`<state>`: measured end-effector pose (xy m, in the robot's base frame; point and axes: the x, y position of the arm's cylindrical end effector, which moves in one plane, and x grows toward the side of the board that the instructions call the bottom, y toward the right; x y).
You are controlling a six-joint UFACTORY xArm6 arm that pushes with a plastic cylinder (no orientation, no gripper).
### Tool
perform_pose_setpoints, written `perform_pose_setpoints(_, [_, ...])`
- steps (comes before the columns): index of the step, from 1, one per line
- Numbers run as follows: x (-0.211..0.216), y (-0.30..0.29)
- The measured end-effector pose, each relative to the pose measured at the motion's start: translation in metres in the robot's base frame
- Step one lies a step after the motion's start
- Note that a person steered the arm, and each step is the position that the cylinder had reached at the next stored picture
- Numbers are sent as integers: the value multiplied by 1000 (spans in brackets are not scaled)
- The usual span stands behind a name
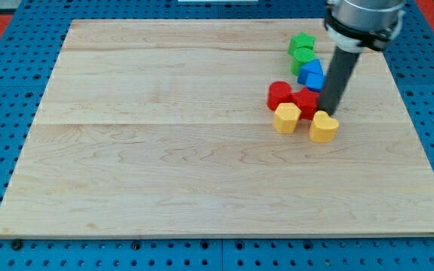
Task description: Move the yellow heart left side of the red circle
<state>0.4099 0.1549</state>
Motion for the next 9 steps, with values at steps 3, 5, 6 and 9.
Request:
perform_pose_setpoints(3, [17, 55])
perform_pose_setpoints(5, [52, 57])
perform_pose_setpoints(6, [54, 23])
perform_pose_setpoints(9, [46, -60])
